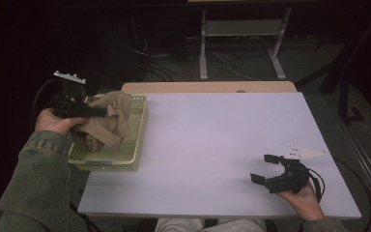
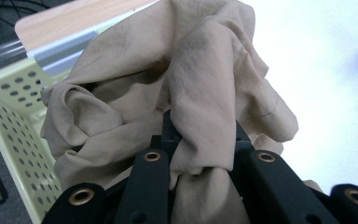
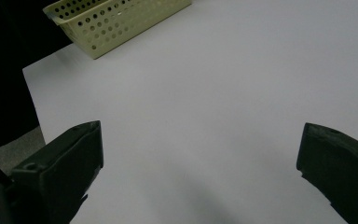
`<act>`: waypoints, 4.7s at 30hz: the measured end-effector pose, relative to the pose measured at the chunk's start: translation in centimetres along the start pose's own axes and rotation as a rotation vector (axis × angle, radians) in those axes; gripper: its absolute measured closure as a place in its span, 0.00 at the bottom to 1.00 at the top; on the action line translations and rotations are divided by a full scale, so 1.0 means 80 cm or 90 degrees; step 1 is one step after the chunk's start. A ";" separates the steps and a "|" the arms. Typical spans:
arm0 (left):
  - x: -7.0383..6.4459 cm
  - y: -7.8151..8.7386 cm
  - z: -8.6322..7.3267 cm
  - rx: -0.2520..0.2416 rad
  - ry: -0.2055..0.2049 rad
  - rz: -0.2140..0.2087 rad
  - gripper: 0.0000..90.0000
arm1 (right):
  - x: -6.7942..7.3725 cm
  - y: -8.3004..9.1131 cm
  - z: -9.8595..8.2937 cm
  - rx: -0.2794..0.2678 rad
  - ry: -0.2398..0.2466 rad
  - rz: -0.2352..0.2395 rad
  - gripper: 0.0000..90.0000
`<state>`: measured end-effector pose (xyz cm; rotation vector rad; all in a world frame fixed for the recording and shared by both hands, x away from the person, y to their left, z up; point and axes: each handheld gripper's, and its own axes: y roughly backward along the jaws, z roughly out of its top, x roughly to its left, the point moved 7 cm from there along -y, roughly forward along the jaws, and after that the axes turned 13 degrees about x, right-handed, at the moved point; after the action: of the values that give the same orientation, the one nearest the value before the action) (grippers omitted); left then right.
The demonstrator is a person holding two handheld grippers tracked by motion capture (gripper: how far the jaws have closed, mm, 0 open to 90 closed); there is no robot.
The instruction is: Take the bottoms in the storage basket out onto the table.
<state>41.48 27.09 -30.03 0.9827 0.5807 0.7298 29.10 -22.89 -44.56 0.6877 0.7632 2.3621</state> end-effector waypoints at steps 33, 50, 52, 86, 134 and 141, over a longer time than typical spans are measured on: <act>-0.088 0.039 0.096 -0.013 -0.123 -0.014 0.83 | 0.001 0.002 0.000 0.000 0.000 0.002 0.00; -0.113 0.041 0.132 -0.027 -0.160 -0.018 0.83 | 0.001 0.003 0.001 -0.009 0.003 0.000 0.00; -0.115 0.039 0.135 -0.028 -0.164 -0.017 0.83 | 0.000 0.003 0.001 -0.009 0.003 -0.001 0.00; -0.164 -0.022 0.182 -0.072 -0.204 -0.094 0.83 | 0.001 0.004 0.001 -0.008 0.008 0.000 0.00; -0.211 -0.130 0.197 -0.063 -0.229 -0.192 0.83 | 0.001 0.005 0.002 -0.006 0.008 0.000 0.00; -0.220 -0.152 0.197 -0.054 -0.232 -0.202 0.83 | 0.001 0.005 0.002 -0.004 0.011 -0.001 0.00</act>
<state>45.24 0.85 -31.91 0.8917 0.3700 0.2801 29.00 -23.10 -44.17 0.6641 0.7627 2.3705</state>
